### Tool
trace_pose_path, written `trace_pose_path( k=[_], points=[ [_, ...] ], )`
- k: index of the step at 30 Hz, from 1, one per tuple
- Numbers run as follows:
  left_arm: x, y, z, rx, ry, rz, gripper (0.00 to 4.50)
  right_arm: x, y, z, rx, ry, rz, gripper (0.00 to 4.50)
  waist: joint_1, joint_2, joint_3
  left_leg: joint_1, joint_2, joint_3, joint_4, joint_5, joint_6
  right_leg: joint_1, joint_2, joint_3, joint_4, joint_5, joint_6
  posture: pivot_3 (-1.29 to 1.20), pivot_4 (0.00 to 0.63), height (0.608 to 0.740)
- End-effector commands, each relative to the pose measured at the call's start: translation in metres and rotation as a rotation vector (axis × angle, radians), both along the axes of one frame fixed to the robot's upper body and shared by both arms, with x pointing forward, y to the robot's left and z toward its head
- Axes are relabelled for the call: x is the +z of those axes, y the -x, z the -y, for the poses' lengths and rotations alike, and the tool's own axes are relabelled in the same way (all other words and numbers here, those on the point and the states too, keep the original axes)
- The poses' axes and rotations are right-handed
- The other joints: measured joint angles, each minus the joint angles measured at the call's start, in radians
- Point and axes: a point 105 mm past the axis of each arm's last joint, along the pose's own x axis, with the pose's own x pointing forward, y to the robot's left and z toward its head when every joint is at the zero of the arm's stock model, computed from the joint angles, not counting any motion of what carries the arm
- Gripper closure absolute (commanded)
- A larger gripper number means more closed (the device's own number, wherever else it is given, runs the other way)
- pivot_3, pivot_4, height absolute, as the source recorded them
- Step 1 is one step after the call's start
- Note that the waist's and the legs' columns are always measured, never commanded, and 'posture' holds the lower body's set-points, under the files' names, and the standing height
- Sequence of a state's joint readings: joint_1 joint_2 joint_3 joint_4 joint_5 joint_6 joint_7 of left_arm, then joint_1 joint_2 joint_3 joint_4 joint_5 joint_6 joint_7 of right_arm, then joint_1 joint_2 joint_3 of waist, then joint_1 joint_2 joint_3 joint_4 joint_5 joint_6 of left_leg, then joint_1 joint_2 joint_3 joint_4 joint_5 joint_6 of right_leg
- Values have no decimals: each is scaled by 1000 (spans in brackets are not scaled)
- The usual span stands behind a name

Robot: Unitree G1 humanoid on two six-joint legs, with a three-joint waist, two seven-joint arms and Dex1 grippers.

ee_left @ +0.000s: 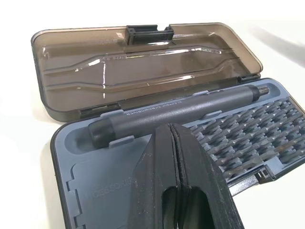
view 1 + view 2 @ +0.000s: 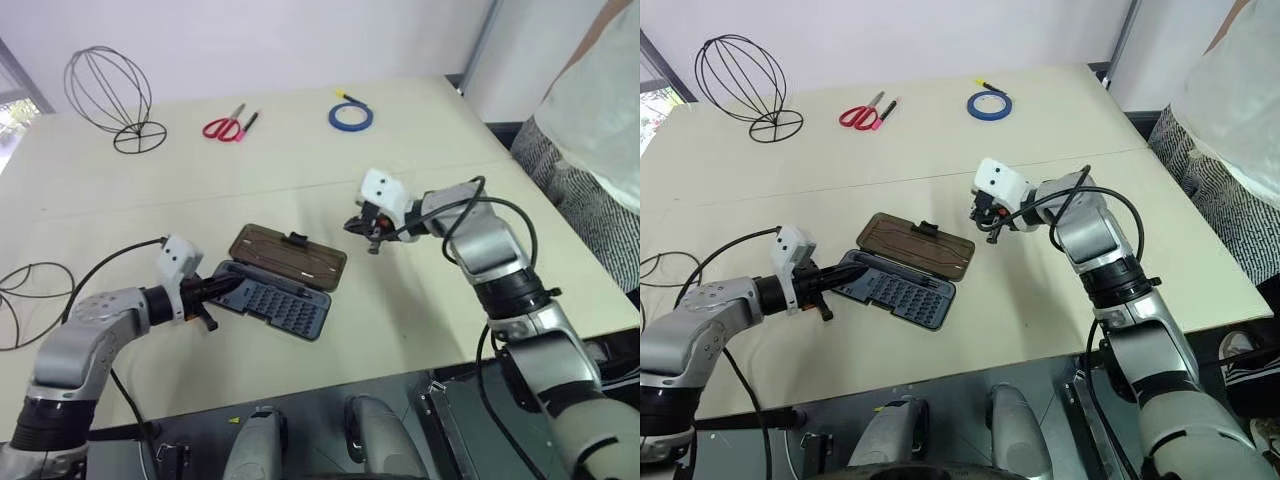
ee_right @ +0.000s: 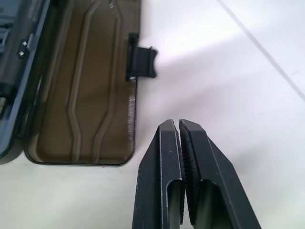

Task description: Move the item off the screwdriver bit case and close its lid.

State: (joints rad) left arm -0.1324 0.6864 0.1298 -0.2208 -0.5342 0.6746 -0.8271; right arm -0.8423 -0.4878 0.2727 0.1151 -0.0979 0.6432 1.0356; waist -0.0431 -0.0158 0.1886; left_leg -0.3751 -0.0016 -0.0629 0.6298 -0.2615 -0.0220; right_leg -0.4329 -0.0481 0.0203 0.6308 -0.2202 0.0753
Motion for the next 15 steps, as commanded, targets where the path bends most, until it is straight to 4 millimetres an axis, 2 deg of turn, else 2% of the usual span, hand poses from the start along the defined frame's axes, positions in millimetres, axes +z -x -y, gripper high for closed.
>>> trace_pose_path(
  k=[1,5,10,13,15],
  points=[
    [9,-1,7,-28,-5,43,4500,9,1,-3,4,30,87,4394,1,0,0,0,0,0,0,0,0,0,0,0,0,0,0,0,150,740],
    [7,-2,9,-33,-18,45,4500,8,1,-7,-59,-2,57,4394,1,0,0,0,0,0,0,0,0,0,0,0,0,0,0,0,150,740],
    [6,-3,10,-30,-20,46,4500,5,0,-15,-204,-110,-62,4394,0,0,0,0,0,0,0,0,0,0,0,0,0,0,0,0,150,740],
    [6,-3,11,-29,-20,47,4500,5,2,-20,-230,-132,-103,3527,2,0,0,0,0,0,0,0,0,0,0,0,0,0,0,0,150,740],
    [6,-3,11,-29,-21,47,4500,6,3,-25,-245,-156,-137,2501,3,0,0,-1,0,0,0,0,0,0,-1,0,0,0,0,0,150,740]
  ],
)
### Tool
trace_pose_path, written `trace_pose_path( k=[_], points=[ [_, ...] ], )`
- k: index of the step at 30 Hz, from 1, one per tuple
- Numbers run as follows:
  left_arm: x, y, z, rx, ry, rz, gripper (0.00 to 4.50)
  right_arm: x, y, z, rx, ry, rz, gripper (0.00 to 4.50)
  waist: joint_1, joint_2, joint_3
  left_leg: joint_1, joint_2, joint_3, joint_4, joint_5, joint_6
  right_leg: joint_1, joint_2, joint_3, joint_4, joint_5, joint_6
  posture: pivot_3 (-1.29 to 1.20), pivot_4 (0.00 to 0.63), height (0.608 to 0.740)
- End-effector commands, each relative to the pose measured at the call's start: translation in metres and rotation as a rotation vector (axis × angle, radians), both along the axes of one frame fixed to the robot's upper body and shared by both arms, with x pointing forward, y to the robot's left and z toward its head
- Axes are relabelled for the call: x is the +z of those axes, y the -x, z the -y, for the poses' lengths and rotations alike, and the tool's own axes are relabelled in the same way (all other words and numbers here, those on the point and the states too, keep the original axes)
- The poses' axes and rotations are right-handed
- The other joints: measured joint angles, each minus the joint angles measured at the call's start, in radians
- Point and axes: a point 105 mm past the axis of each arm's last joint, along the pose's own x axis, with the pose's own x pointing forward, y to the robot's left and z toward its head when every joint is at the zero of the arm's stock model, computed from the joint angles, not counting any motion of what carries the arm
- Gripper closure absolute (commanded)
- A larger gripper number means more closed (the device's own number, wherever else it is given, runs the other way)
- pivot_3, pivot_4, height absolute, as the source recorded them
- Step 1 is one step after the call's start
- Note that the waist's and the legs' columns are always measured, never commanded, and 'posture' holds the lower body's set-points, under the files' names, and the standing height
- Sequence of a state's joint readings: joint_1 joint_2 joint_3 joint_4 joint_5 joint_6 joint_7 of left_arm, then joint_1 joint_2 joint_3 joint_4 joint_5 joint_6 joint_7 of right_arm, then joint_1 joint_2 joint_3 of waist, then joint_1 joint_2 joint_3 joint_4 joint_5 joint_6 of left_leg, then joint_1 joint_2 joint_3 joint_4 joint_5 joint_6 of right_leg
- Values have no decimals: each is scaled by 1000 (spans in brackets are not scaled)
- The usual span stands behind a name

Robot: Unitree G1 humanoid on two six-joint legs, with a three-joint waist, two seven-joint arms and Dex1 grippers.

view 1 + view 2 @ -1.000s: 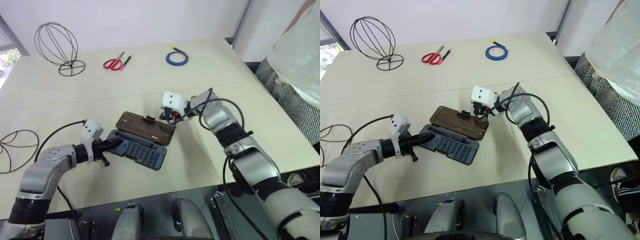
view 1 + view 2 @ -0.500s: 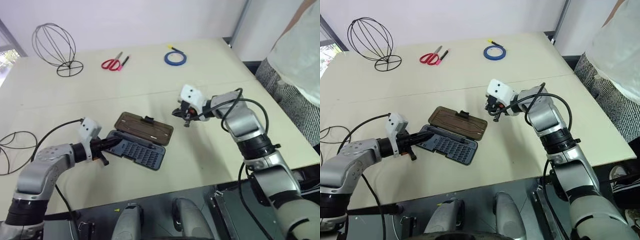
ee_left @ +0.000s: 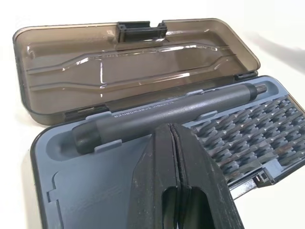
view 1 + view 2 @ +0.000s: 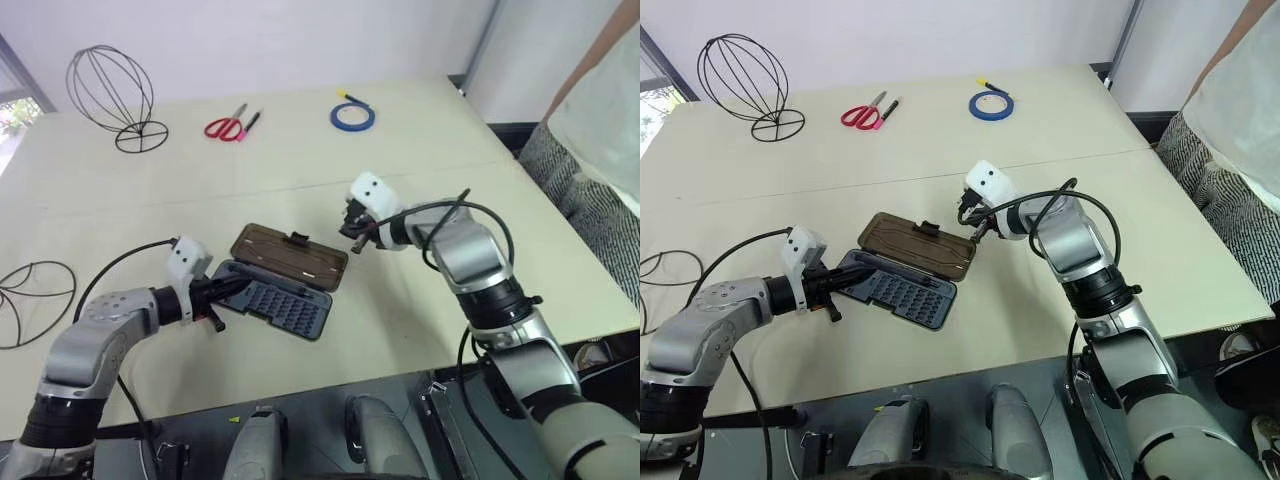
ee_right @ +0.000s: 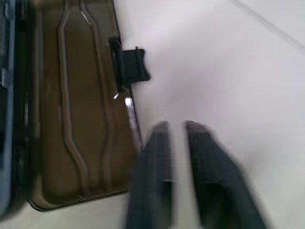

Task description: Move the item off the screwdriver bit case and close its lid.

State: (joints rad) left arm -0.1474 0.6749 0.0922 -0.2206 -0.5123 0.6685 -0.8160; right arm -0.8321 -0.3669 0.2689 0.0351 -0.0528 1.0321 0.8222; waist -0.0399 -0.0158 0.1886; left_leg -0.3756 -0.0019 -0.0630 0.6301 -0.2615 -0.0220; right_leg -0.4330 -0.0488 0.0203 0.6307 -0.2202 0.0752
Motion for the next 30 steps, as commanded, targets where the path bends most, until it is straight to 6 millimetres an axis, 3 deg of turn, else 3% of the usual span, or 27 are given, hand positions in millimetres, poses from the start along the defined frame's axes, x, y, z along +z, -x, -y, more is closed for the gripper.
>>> trace_pose_path(
  k=[1,5,19,29,30],
  points=[
    [9,-1,3,-11,-7,47,4500,26,2,-13,-6,-61,29,2005,-1,0,0,0,0,0,0,0,0,0,0,0,0,0,0,0,150,740],
    [9,-3,2,-5,-12,51,4500,24,5,-17,-31,-77,-13,51,-2,0,0,0,0,0,0,0,0,0,0,0,0,0,0,0,150,740],
    [7,-7,3,9,-21,68,4500,-9,22,-2,-150,-37,-135,51,-2,0,0,0,0,0,0,0,0,0,0,0,0,0,0,0,150,740],
    [7,-9,2,17,-27,74,4500,-22,15,6,-216,-35,-140,51,-3,0,0,0,0,0,0,0,0,0,1,0,0,0,0,0,150,740],
    [7,-9,2,19,-27,74,4500,-23,14,5,-217,-35,-137,282,-3,0,0,0,0,0,0,0,0,0,1,0,0,0,0,0,150,740]
  ],
)
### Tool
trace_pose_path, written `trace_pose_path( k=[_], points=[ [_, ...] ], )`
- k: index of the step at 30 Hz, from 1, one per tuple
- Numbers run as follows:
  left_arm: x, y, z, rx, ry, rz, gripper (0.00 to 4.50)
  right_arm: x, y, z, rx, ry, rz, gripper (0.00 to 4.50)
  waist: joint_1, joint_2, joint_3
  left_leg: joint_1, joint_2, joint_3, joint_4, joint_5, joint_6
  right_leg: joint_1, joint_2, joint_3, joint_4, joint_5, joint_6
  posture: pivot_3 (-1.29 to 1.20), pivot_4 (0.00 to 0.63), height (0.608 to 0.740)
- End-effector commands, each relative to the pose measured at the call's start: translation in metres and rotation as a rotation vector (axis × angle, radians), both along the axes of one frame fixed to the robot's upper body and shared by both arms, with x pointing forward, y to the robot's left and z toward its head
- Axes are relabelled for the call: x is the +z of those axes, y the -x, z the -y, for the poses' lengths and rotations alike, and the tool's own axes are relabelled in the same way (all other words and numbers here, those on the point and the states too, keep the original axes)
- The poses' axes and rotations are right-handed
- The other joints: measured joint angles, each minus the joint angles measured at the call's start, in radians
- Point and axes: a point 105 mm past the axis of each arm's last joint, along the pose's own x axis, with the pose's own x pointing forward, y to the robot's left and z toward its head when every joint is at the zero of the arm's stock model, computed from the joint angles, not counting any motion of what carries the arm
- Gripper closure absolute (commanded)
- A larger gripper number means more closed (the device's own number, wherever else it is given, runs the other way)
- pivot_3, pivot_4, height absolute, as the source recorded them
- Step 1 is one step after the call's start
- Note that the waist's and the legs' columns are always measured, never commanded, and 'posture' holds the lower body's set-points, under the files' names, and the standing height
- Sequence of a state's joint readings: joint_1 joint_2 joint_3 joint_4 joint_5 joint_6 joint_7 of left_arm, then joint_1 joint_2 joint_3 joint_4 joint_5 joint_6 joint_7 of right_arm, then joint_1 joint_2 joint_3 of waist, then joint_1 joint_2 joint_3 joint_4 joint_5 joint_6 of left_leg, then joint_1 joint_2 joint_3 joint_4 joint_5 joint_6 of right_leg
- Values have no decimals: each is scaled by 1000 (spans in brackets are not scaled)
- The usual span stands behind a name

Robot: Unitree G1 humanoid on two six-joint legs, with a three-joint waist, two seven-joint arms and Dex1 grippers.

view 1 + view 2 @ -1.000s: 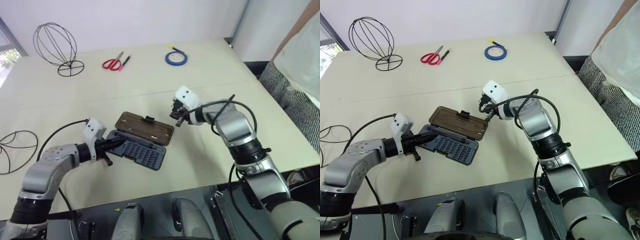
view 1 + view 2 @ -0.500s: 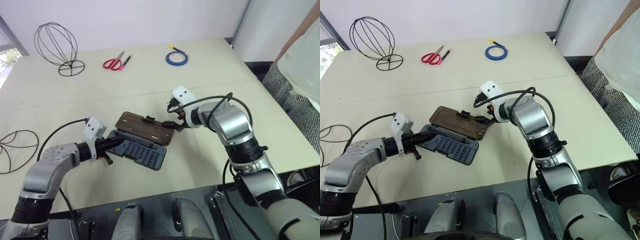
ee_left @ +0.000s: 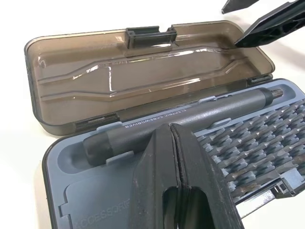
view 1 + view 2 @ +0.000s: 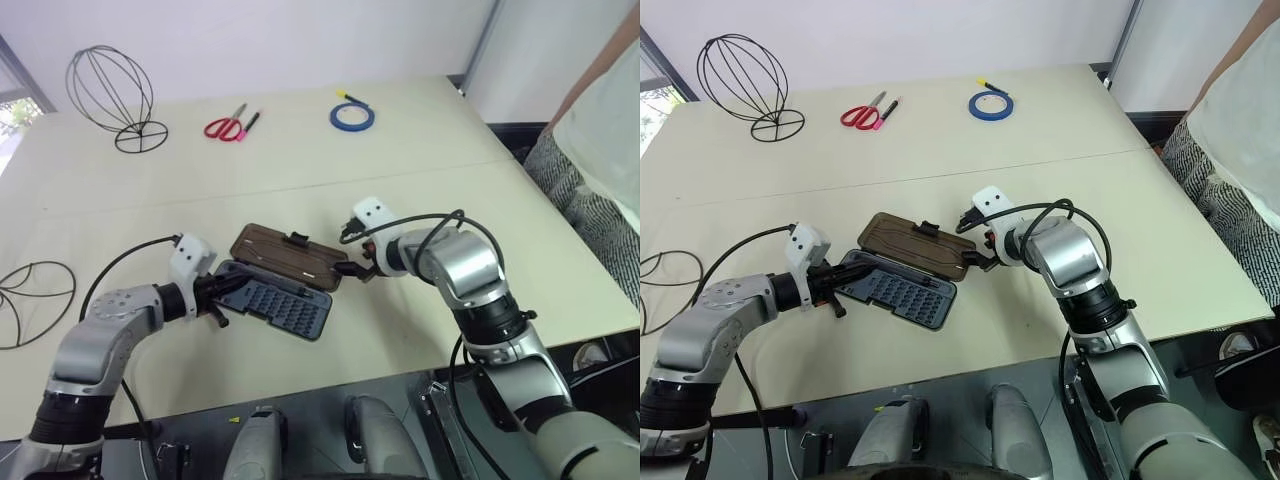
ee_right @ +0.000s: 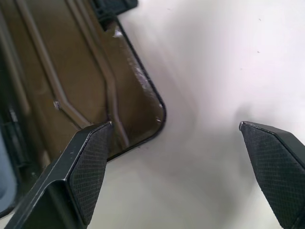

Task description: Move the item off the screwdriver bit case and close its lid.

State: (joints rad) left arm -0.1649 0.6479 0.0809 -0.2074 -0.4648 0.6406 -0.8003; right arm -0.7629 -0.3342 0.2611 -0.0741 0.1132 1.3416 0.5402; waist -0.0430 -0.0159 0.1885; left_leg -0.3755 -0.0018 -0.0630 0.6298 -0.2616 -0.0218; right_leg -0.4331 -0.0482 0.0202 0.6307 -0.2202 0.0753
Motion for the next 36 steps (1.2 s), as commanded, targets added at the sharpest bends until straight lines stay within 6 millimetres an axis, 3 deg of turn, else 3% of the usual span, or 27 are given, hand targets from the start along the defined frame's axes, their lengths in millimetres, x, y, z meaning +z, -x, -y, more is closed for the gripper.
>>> trace_pose_path(
  k=[1,2,8,9,20,28,32,36],
  points=[
    [8,-3,0,2,-8,41,4500,9,-4,-2,0,-26,43,580,0,0,0,0,0,0,0,0,0,0,0,0,0,0,0,0,150,740],
    [8,-3,0,3,-8,41,4500,9,-4,-3,1,-25,47,937,0,0,0,0,0,0,0,0,0,0,0,0,0,0,0,0,150,740],
    [8,-4,-1,10,-10,45,4500,9,-4,-8,23,-24,62,4125,1,0,0,0,0,0,0,0,0,0,0,0,0,0,0,0,150,740],
    [9,-4,-1,10,-10,46,4500,9,-4,-9,29,-22,65,4466,1,0,0,0,0,0,0,0,0,0,0,0,0,0,0,0,150,740],
    [11,-8,-4,30,-11,63,4500,14,-7,-17,97,-4,120,4466,-1,-1,0,0,0,0,0,0,0,0,0,0,0,0,0,0,150,740],
    [21,-17,-11,88,11,108,4500,26,-11,-24,230,59,279,4466,-1,-1,0,0,0,0,0,0,0,0,0,0,0,0,0,0,150,740],
    [55,-44,-31,285,139,206,4500,38,-19,-27,309,120,425,4466,2,-2,0,0,0,0,1,0,0,0,0,-1,0,0,0,0,150,740],
    [79,-58,-44,390,238,260,4500,47,-26,-28,347,160,543,4466,2,-3,1,0,0,0,1,0,0,0,0,0,0,0,1,0,150,740]
  ],
)
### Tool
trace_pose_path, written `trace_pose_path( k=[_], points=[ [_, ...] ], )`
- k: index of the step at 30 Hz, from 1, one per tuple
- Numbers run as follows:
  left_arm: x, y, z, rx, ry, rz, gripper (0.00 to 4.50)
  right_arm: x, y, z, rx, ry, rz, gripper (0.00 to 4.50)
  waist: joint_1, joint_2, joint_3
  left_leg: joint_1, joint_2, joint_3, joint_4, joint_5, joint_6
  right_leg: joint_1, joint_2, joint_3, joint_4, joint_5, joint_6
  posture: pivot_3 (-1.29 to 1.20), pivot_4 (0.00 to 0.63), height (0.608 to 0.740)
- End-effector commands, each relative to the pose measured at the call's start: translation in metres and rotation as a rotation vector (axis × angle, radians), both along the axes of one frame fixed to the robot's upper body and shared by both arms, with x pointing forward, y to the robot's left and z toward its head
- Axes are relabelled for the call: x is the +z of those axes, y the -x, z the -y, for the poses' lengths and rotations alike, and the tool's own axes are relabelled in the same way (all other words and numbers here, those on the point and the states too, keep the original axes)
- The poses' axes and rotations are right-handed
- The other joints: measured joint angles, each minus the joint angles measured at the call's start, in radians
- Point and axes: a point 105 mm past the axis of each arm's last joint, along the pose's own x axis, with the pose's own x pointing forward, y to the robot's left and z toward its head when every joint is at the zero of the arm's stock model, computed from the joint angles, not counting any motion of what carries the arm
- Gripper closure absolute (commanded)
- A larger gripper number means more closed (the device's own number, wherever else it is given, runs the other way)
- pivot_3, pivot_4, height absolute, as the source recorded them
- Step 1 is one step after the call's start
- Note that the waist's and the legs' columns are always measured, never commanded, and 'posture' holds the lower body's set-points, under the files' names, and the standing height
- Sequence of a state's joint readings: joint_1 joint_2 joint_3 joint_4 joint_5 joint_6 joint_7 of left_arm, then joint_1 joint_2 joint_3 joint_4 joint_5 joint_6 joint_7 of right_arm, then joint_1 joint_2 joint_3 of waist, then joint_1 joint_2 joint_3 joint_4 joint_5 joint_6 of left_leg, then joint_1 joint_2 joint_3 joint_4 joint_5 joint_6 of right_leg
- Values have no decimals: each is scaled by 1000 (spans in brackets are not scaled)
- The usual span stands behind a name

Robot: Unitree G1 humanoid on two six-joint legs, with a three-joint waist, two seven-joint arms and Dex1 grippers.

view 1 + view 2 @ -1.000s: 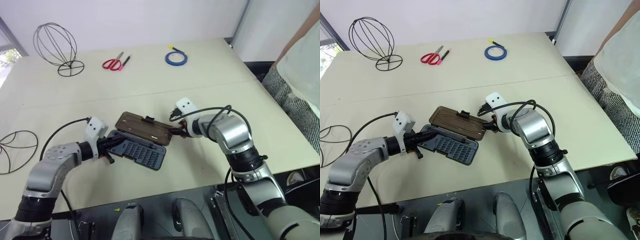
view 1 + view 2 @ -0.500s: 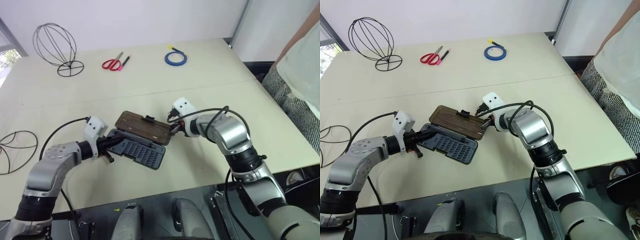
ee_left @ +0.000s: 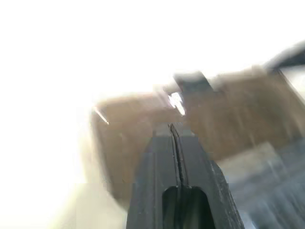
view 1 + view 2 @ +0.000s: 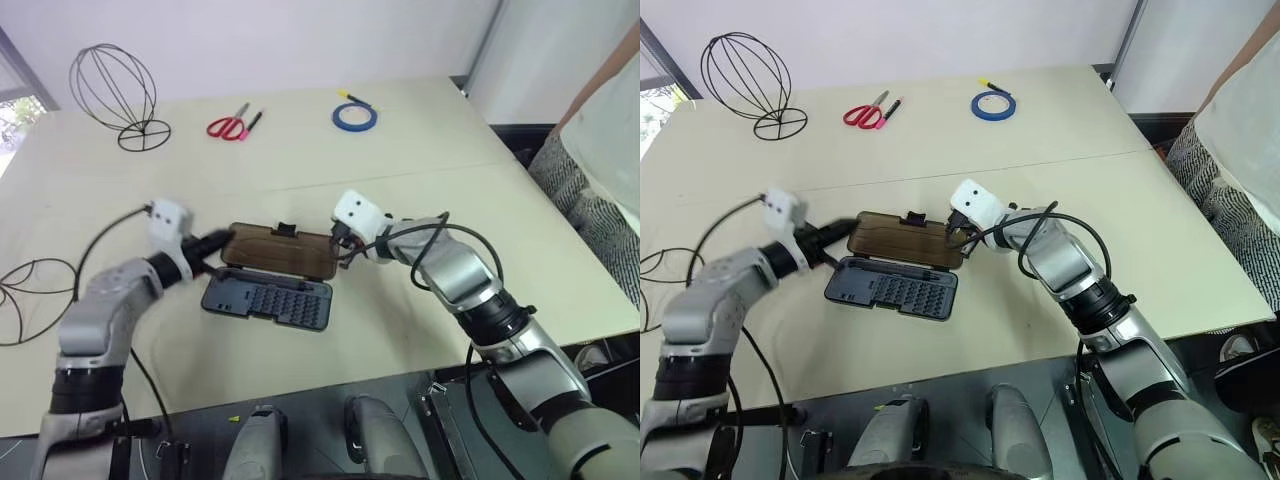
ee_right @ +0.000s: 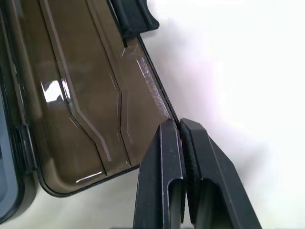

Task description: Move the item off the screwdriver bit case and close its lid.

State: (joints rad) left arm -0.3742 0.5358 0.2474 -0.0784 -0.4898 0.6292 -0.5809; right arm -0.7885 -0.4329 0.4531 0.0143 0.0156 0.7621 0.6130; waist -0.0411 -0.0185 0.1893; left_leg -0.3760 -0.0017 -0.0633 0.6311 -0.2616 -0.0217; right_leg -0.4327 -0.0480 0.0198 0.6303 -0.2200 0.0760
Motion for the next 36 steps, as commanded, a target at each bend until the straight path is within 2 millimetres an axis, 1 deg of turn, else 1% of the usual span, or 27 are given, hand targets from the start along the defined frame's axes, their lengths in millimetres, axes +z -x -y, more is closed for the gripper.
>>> trace_pose_path(
  k=[1,6,8,11,15,19,23,27,31,34,36],
  points=[
    [29,-8,-15,92,104,78,4500,26,-9,-2,40,16,173,4466,0,0,0,0,0,0,0,0,0,0,0,0,0,0,0,0,150,740],
    [56,-15,-24,141,236,132,4500,33,-11,-6,81,20,265,4466,1,-1,1,0,0,0,0,0,0,0,-1,0,0,0,0,0,150,740],
    [59,-17,-26,152,255,136,4500,35,-11,-7,95,18,286,4466,0,-1,1,0,0,0,0,0,0,0,0,0,0,0,0,0,150,740],
    [63,-22,-34,198,292,139,4500,41,-9,-10,124,12,344,4466,0,-1,1,0,0,0,0,0,0,0,0,0,0,0,0,0,150,740],
    [59,-31,-49,273,315,124,4500,48,-6,-14,157,-7,400,4466,0,-1,1,0,0,0,0,0,0,0,0,0,0,0,0,0,150,740],
    [44,-44,-74,390,347,80,4500,54,-1,-17,179,-29,431,4466,1,-1,1,0,0,0,0,0,0,0,0,0,0,0,0,0,150,740],
    [23,-54,-82,415,369,15,4500,56,2,-19,191,-38,443,4466,0,-1,1,0,0,0,-1,0,0,0,0,0,0,0,0,0,150,740],
    [-3,-61,-74,362,351,-55,4500,58,6,-22,202,-43,450,4466,1,-1,1,0,0,0,-1,0,0,0,0,0,0,0,0,0,150,740],
    [-25,-63,-60,276,317,-121,4500,59,9,-25,216,-47,455,4466,0,-1,1,0,-1,0,-1,0,0,0,0,0,0,0,0,0,150,740],
    [-37,-64,-51,222,292,-150,4500,59,13,-27,233,-49,451,4466,0,-1,1,0,-1,0,-1,0,0,0,0,0,0,0,0,0,150,740],
    [-38,-66,-49,212,287,-153,4500,59,15,-28,243,-45,446,4466,0,-1,1,0,-1,0,-1,0,0,0,0,0,0,0,0,0,150,740]
  ],
)
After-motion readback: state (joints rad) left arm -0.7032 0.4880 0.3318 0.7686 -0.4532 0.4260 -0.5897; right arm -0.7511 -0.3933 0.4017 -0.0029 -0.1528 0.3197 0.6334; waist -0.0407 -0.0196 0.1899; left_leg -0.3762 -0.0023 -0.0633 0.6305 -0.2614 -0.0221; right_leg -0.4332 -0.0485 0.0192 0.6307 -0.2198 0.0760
